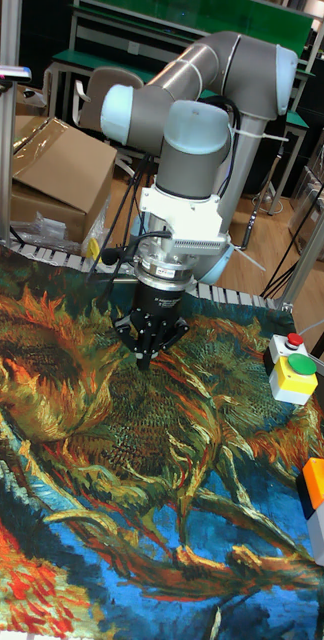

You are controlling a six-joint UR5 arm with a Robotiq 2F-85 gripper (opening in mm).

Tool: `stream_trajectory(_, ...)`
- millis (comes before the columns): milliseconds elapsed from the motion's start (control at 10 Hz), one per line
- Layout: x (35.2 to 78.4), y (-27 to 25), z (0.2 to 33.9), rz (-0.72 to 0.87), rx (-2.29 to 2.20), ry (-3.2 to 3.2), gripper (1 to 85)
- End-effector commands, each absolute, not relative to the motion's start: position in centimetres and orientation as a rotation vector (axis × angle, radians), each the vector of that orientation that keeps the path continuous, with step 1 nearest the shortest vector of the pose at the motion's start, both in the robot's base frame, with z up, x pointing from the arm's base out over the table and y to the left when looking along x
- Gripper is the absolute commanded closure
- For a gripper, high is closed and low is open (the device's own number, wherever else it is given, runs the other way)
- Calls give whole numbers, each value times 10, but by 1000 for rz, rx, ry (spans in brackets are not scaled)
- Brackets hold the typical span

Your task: Press the button horizontally

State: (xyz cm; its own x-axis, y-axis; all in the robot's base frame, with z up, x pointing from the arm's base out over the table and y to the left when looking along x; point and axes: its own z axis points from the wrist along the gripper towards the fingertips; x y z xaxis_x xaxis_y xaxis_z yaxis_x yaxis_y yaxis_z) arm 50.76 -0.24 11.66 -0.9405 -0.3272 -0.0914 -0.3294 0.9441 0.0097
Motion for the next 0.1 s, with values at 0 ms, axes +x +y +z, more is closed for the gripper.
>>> stream_trajectory(0,515,-4,115,36,-500,3008,843)
